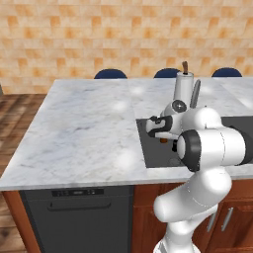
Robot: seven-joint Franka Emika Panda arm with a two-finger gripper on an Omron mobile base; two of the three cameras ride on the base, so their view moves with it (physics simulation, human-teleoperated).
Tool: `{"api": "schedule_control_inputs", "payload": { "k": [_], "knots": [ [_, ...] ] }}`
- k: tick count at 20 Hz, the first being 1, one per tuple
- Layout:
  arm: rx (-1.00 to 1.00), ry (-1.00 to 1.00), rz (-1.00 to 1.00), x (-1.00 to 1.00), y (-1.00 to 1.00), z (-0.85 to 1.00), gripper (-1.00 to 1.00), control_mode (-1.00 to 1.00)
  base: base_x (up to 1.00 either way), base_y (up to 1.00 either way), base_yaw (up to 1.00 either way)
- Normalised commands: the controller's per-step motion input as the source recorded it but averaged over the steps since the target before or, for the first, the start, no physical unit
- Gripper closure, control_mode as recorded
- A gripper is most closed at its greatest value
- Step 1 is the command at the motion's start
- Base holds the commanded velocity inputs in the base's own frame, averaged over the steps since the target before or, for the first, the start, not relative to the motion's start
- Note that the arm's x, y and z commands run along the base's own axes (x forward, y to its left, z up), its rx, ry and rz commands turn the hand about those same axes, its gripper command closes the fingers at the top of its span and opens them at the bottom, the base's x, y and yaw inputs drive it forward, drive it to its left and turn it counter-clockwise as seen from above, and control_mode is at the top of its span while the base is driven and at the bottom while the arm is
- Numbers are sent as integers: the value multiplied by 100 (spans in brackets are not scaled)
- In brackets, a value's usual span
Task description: Place the large bottle from the dining counter next to the other large bottle outside the sink, and place the small bottle from the dining counter next to the other small bottle inside the sink.
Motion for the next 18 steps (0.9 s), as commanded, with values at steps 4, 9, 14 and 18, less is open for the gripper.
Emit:
{"api": "schedule_control_inputs", "payload": {
  "k": [4,9,14,18],
  "knots": [
    [0,0,0,0,0,0,100,100,0,0,0],
    [0,0,0,0,0,0,100,-100,0,0,0],
    [0,0,0,0,-10,0,100,-100,0,0,0],
    [0,0,0,0,-20,0,100,-100,0,0,0]
  ]
}}
